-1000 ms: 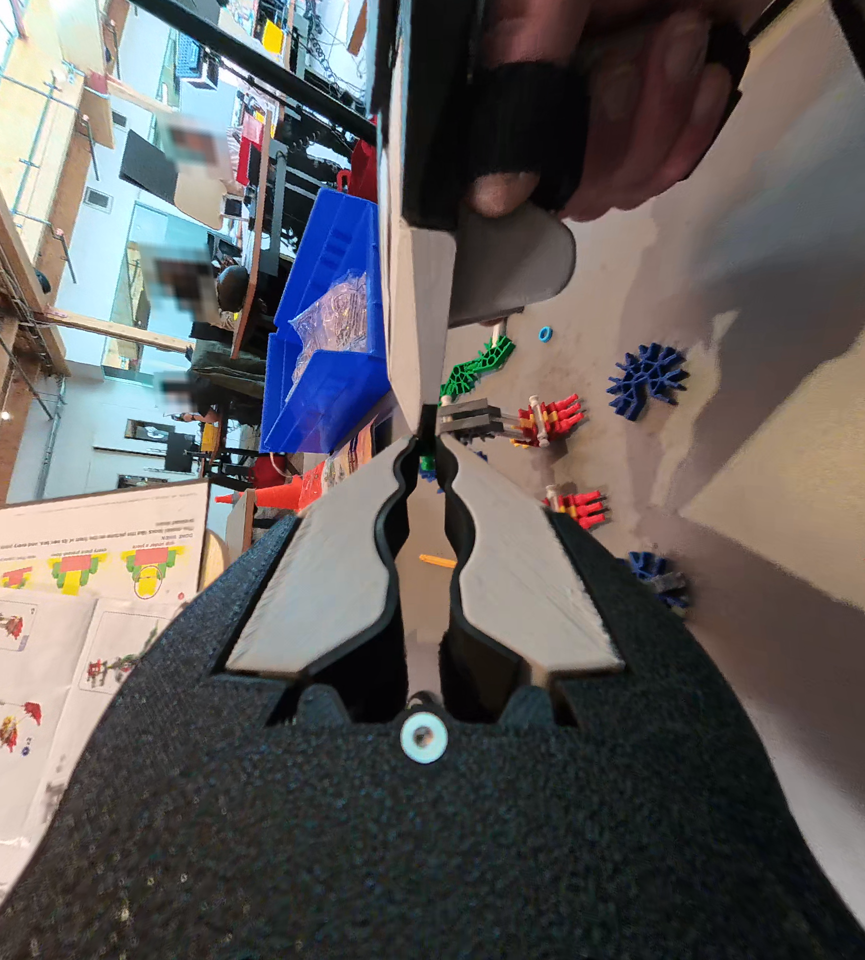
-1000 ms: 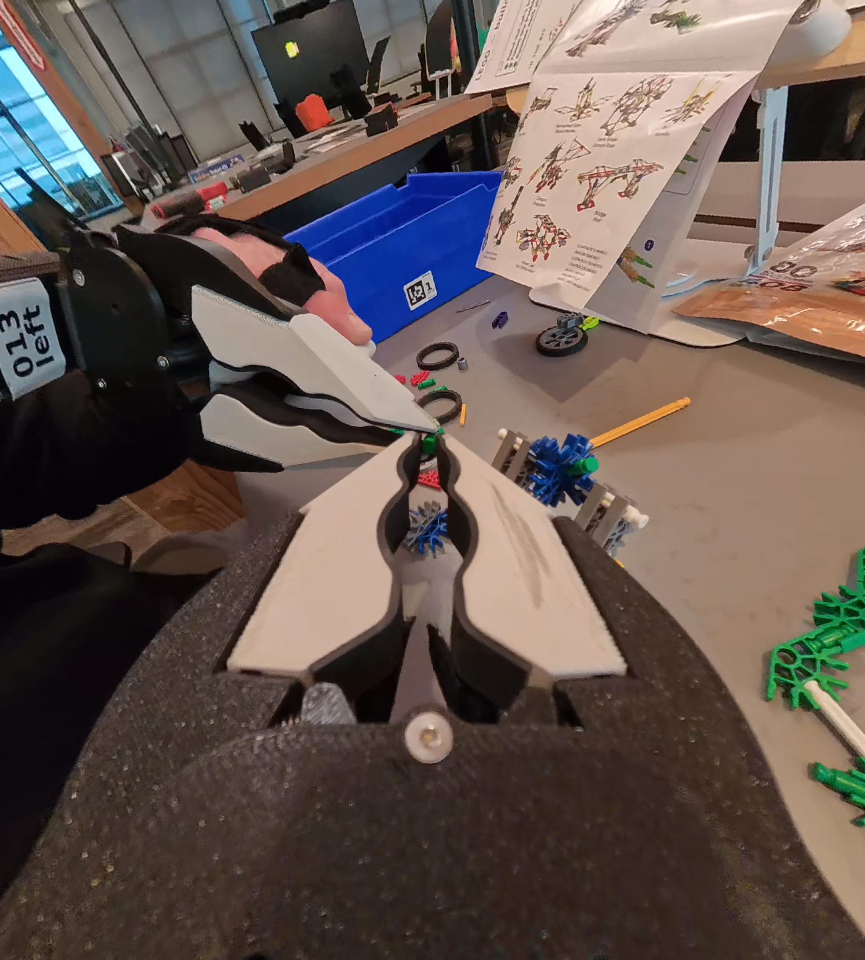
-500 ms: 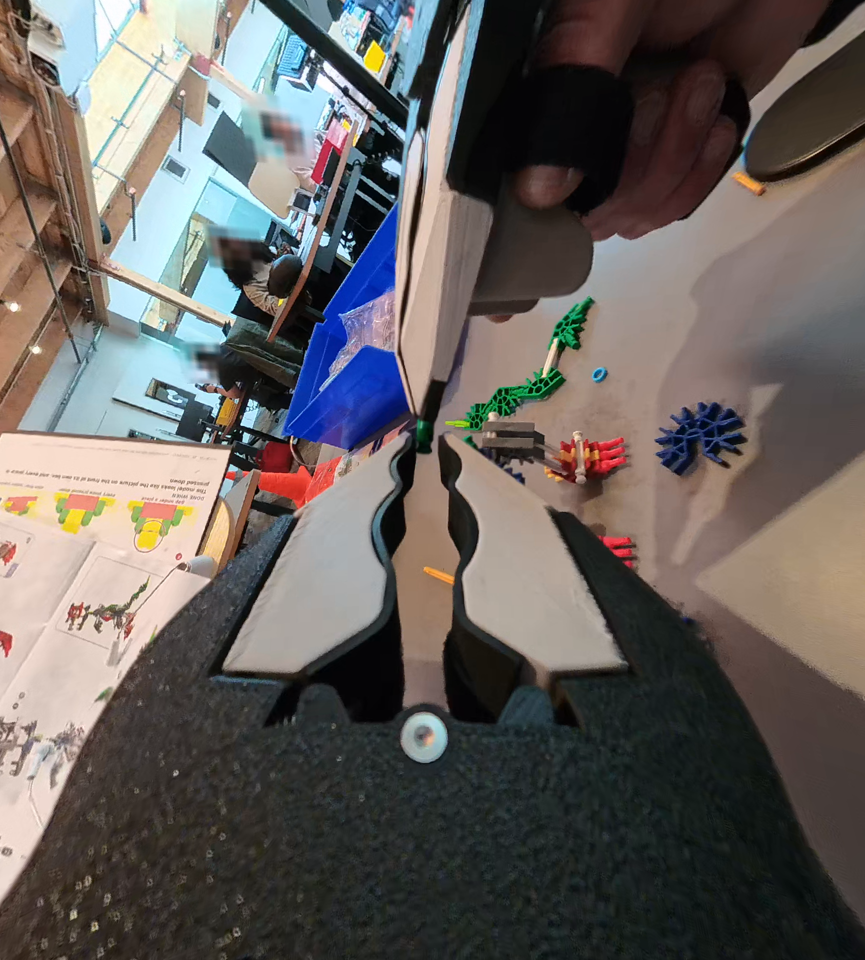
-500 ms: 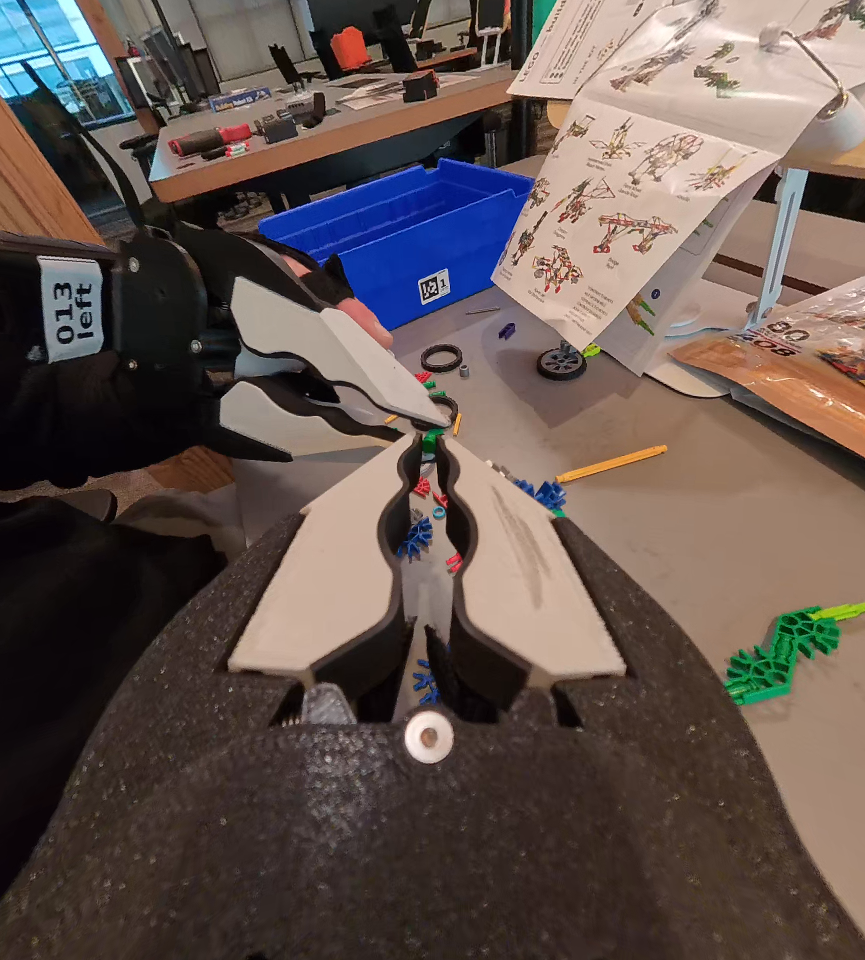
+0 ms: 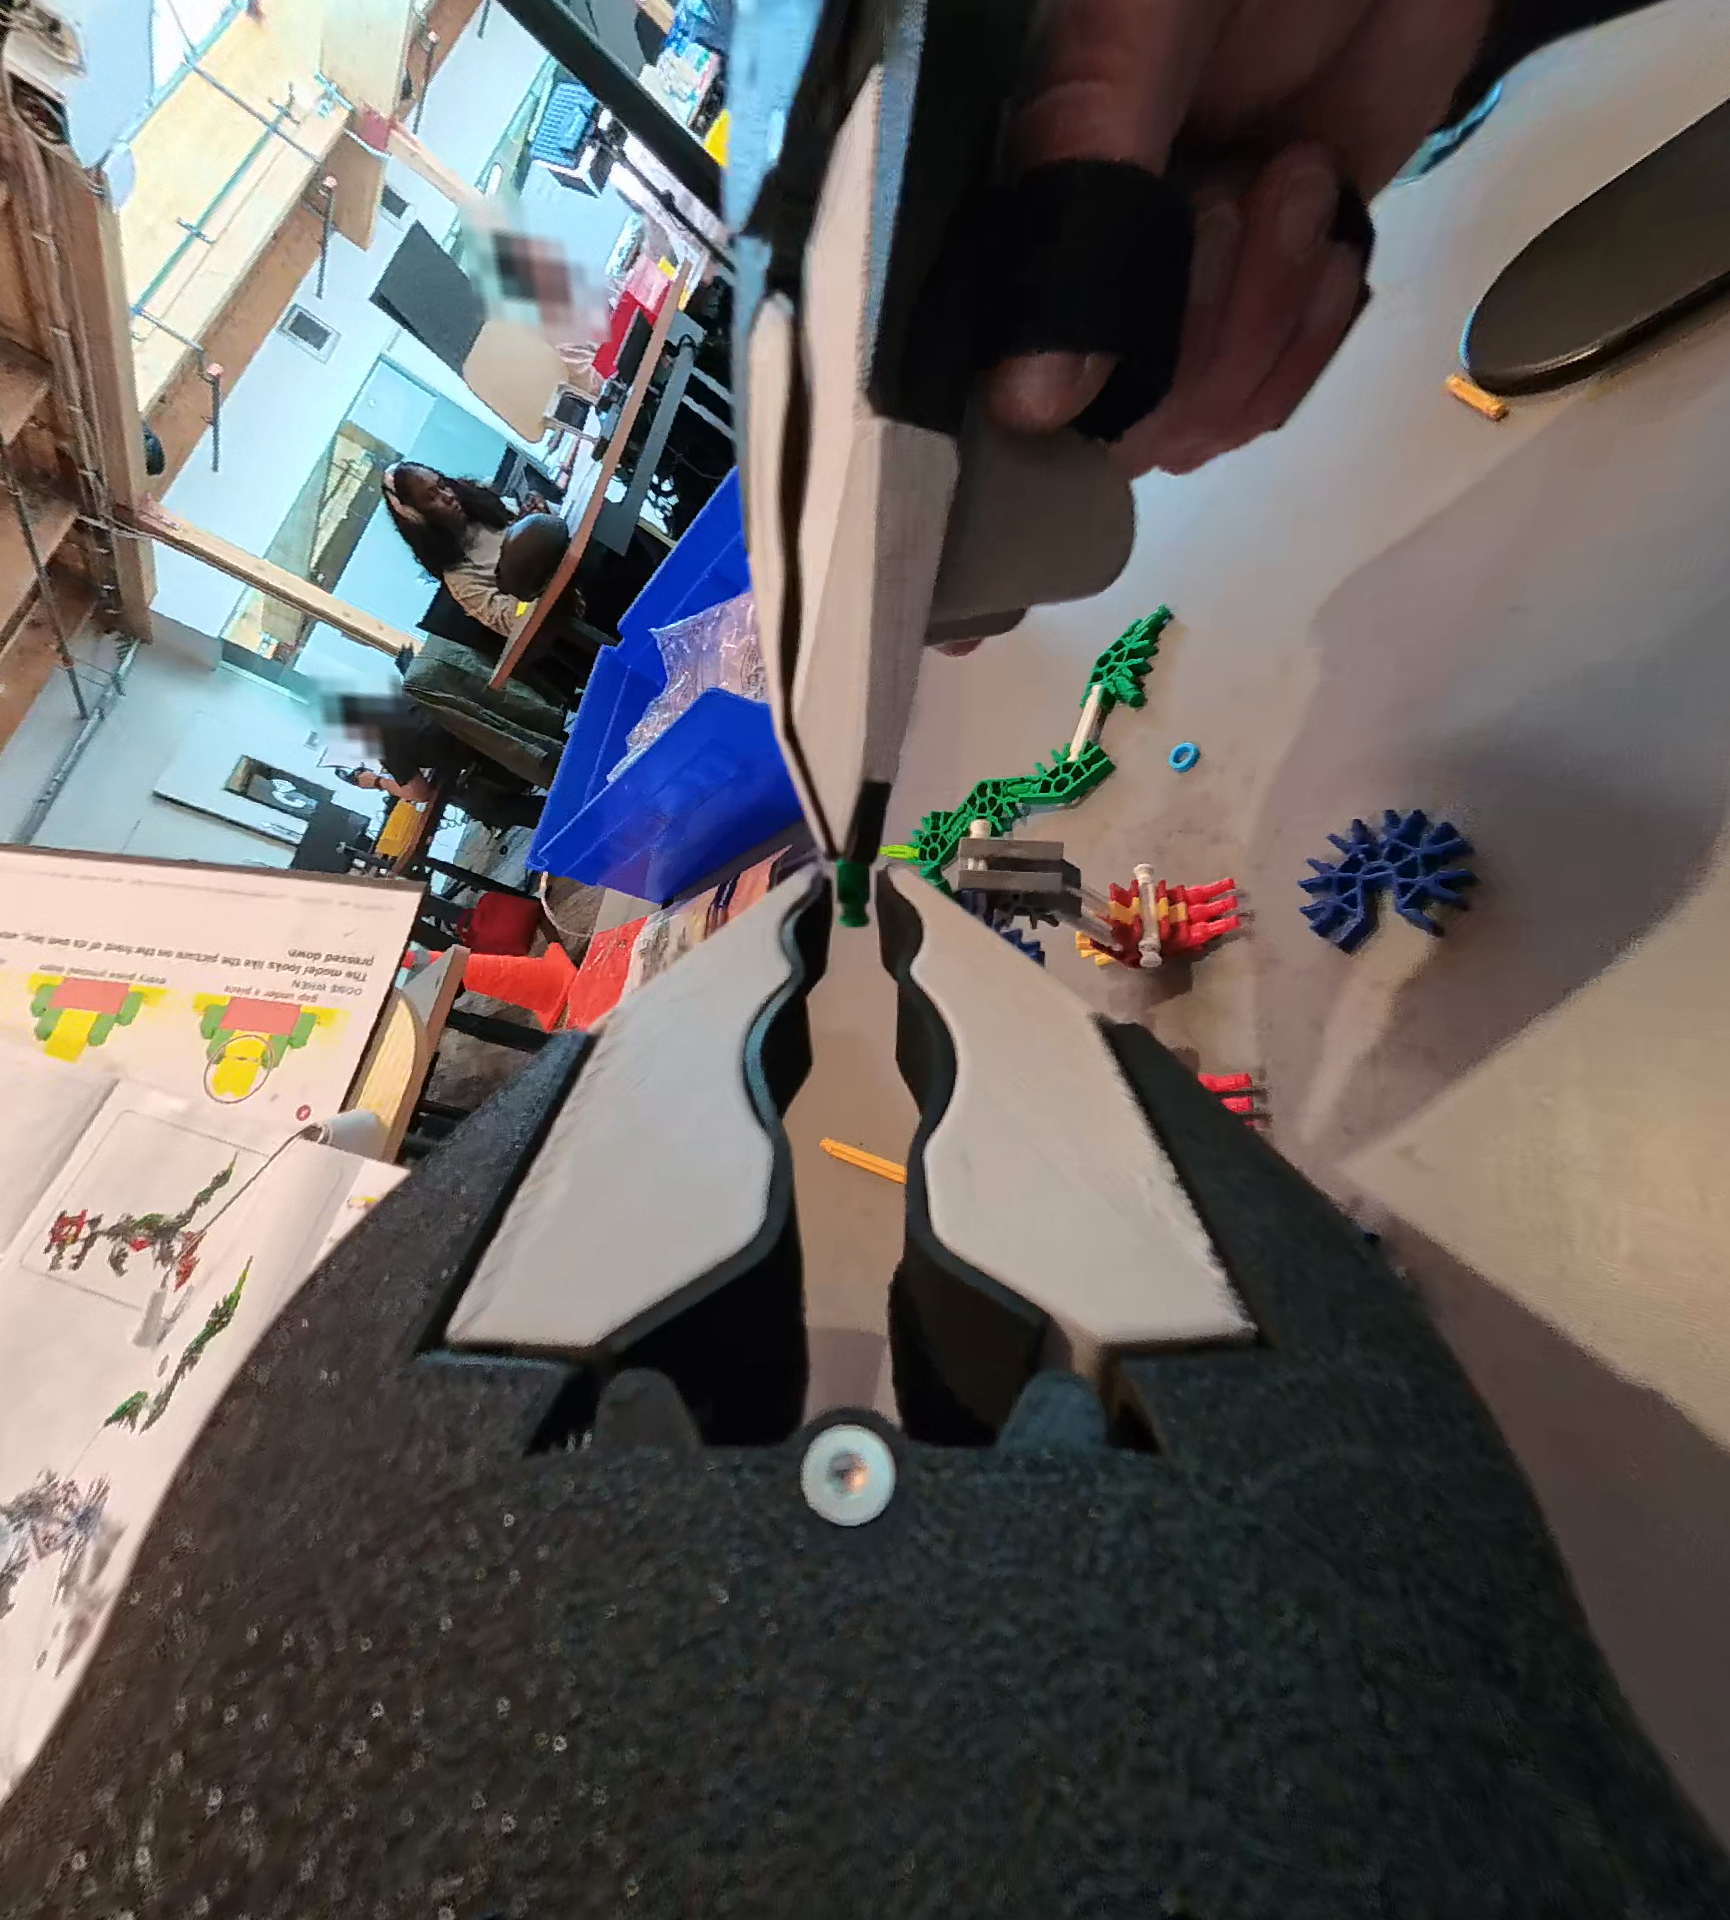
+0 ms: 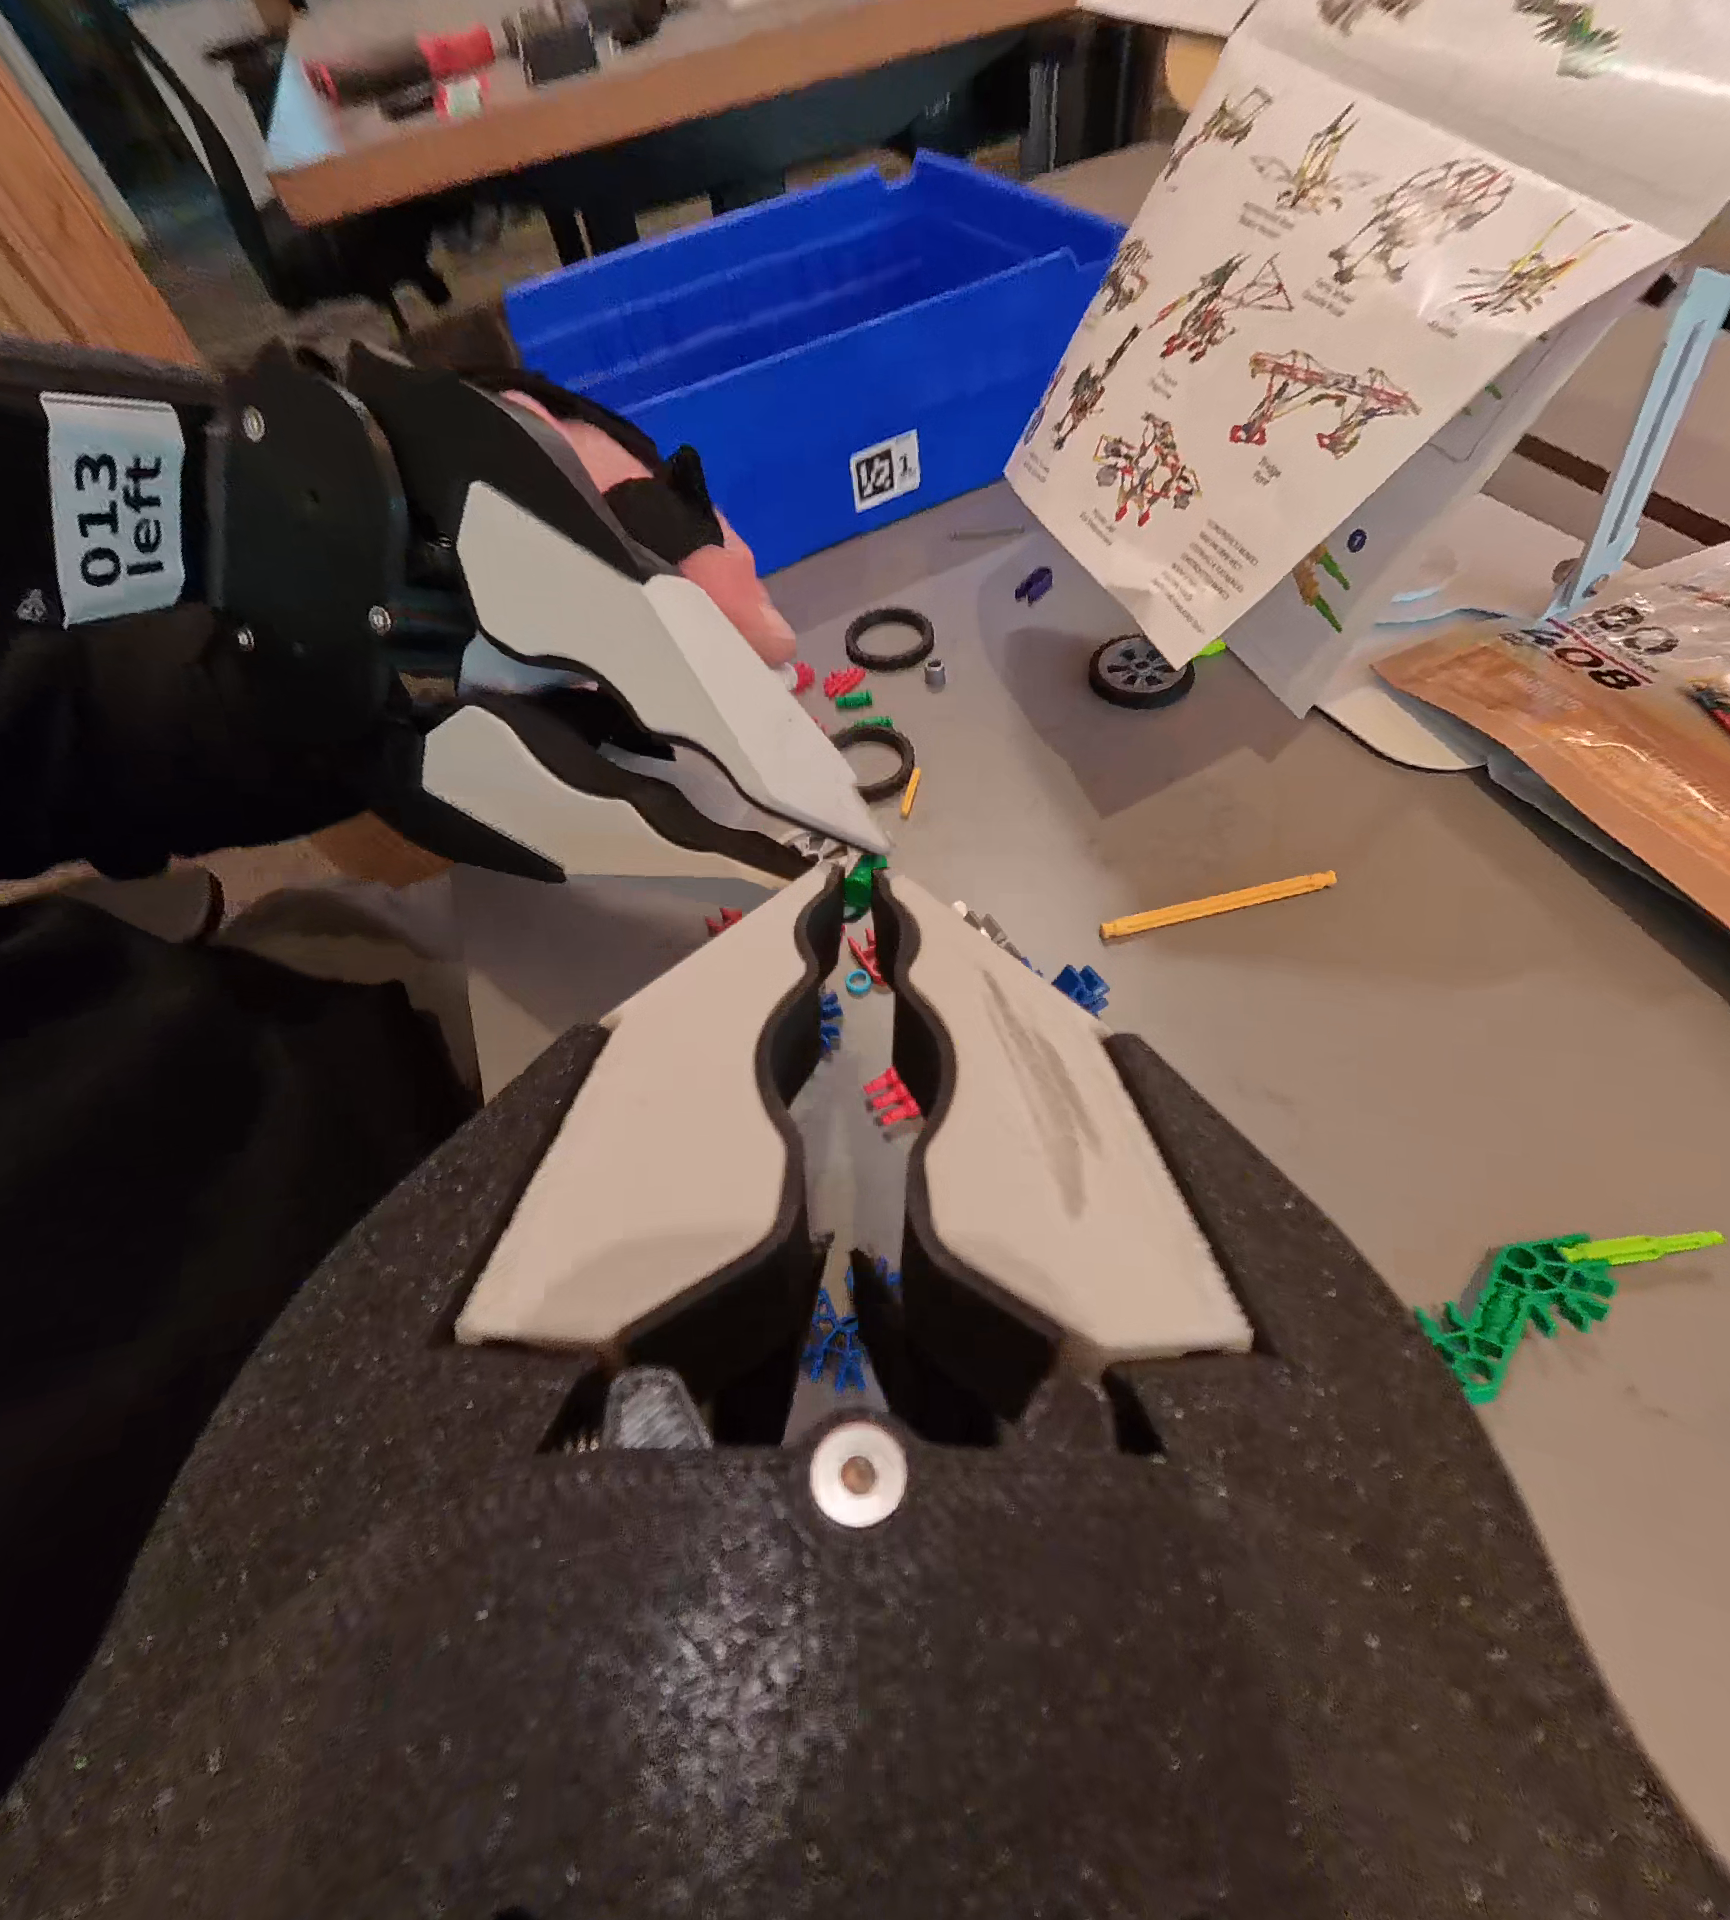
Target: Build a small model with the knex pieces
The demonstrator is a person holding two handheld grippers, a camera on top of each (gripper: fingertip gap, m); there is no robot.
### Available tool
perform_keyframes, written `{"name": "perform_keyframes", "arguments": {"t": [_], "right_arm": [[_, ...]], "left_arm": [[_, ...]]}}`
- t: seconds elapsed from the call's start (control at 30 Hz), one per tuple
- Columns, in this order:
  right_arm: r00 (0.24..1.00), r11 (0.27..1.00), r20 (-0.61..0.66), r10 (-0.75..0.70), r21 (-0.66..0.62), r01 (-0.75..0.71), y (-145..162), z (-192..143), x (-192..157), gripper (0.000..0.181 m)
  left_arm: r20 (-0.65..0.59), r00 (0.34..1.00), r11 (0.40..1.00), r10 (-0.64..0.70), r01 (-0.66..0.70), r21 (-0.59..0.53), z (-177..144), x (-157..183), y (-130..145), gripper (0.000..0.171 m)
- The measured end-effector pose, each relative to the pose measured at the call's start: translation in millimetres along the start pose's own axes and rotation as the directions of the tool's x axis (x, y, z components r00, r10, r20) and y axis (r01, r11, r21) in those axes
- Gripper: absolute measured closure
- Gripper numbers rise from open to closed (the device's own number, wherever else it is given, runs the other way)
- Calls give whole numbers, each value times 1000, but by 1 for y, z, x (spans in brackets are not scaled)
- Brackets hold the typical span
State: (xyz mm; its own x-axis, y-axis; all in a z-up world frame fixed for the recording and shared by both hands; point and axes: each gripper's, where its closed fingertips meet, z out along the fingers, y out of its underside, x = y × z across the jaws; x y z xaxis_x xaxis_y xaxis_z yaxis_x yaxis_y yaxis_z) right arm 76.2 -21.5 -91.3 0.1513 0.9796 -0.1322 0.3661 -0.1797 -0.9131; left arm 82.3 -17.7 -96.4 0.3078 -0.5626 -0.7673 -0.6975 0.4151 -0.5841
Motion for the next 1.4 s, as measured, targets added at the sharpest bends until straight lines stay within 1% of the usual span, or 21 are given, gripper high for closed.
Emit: {"name": "perform_keyframes", "arguments": {"t": [0.1,0.13,0.2,0.3,0.37,0.43,0.47,0.5,0.57,0.6,0.63,0.67,0.8,0.9,1.03,1.17,1.23,1.3,1.4], "right_arm": [[997,994,-23,-71,-81,69,-3,4,4,177],[995,990,-14,-99,-106,97,-4,5,4,177],[990,978,11,-138,-156,138,-6,4,5,177],[983,953,41,-180,-241,185,-4,3,17,177],[982,941,53,-184,-278,191,-3,3,27,177],[982,938,49,-180,-293,186,-2,4,33,177],[983,937,47,-180,-296,186,-2,3,34,177],[982,937,44,-182,-294,187,-2,2,34,177],[983,943,36,-180,-278,183,-2,0,32,177],[984,947,29,-173,-268,175,-2,-1,32,177],[985,949,26,-168,-265,169,0,-2,31,177],[986,951,17,-164,-264,162,3,-3,32,177],[991,963,-21,-133,-239,124,11,-12,32,177],[993,968,-31,-111,-228,102,21,-19,24,177],[992,968,-91,-93,-240,69,44,-22,19,177],[986,980,-161,-54,-199,21,59,-17,24,177],[984,986,-171,-41,-164,12,60,-14,25,177],[982,989,-188,-33,-148,4,61,-11,28,177],[980,992,-197,-33,-130,8,60,-6,32,177]], "left_arm": [[11,1000,1000,-15,15,-22,5,-4,6,164],[-1,999,999,-36,36,-17,6,-3,7,161],[-35,993,993,-113,112,-26,7,-2,14,154],[-84,969,972,-230,225,-65,9,2,30,138],[-143,928,939,-343,335,-76,10,7,38,131],[-215,874,900,-435,421,-109,13,17,47,131],[-235,855,887,-462,444,-126,14,21,52,130],[-241,845,878,-478,459,-134,16,22,57,132],[-289,802,852,-523,494,-172,19,31,65,136],[-310,781,840,-542,511,-181,21,34,66,137],[-327,759,826,-562,536,-177,21,36,64,142],[-328,747,815,-578,549,-185,22,37,65,142],[-276,752,801,-598,562,-206,21,39,61,143],[-206,763,789,-613,576,-214,21,42,58,142],[-198,767,791,-610,573,-214,19,52,49,141],[-175,790,805,-587,548,-227,15,60,42,141],[-176,796,810,-579,539,-230,14,65,37,141],[-155,806,814,-571,530,-239,14,69,34,140],[-155,817,823,-556,515,-241,14,78,24,136]]}}
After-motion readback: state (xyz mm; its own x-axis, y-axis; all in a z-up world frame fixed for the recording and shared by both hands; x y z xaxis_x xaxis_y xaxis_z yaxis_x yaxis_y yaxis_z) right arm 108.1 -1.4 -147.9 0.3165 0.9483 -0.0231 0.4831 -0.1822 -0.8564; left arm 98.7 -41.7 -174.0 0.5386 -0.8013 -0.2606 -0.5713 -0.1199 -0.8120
